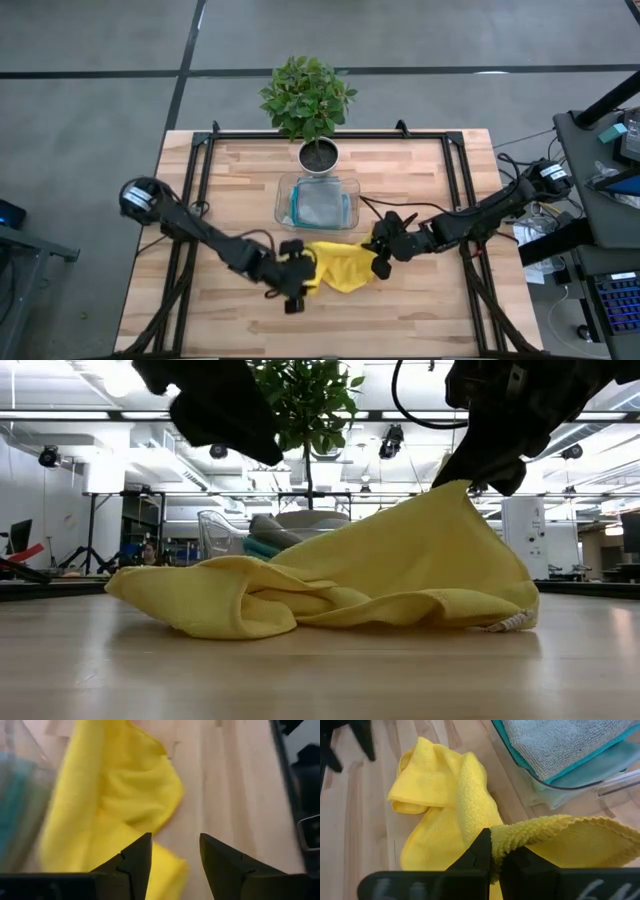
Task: Fold microfiber towels
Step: Fold the yellow microfiber cloth
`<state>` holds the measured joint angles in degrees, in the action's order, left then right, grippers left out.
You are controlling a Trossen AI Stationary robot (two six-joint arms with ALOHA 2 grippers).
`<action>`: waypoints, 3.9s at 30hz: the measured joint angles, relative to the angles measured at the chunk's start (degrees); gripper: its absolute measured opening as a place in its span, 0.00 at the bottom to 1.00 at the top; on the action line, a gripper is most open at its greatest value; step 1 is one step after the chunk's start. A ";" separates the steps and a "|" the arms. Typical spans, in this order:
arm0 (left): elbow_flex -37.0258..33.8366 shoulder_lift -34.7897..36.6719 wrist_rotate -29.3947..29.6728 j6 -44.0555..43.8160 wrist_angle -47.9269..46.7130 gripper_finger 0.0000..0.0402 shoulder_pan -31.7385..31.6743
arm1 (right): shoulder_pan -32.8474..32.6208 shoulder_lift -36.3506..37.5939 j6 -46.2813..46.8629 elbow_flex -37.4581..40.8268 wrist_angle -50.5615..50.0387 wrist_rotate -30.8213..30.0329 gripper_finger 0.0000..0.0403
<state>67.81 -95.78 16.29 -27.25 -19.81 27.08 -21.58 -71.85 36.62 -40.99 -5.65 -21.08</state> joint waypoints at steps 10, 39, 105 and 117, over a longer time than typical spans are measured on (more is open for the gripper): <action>8.04 -11.51 1.22 -7.35 -3.87 0.38 4.60 | 0.00 -0.70 -0.17 0.02 0.37 -1.11 0.02; 12.31 -18.69 12.39 -2.42 -17.68 0.27 3.62 | -0.02 -0.70 -0.17 0.07 0.33 -1.55 0.02; 9.78 16.41 0.63 14.95 -7.98 0.00 2.77 | -14.42 21.94 1.81 -27.19 -51.60 0.52 0.02; 8.63 13.91 4.21 13.23 -8.26 0.00 2.27 | -14.43 20.09 1.33 -27.23 -50.95 6.86 0.02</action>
<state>76.44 -81.88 20.50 -14.02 -28.08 29.35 -36.01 -51.77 37.95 -68.23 -56.60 -14.22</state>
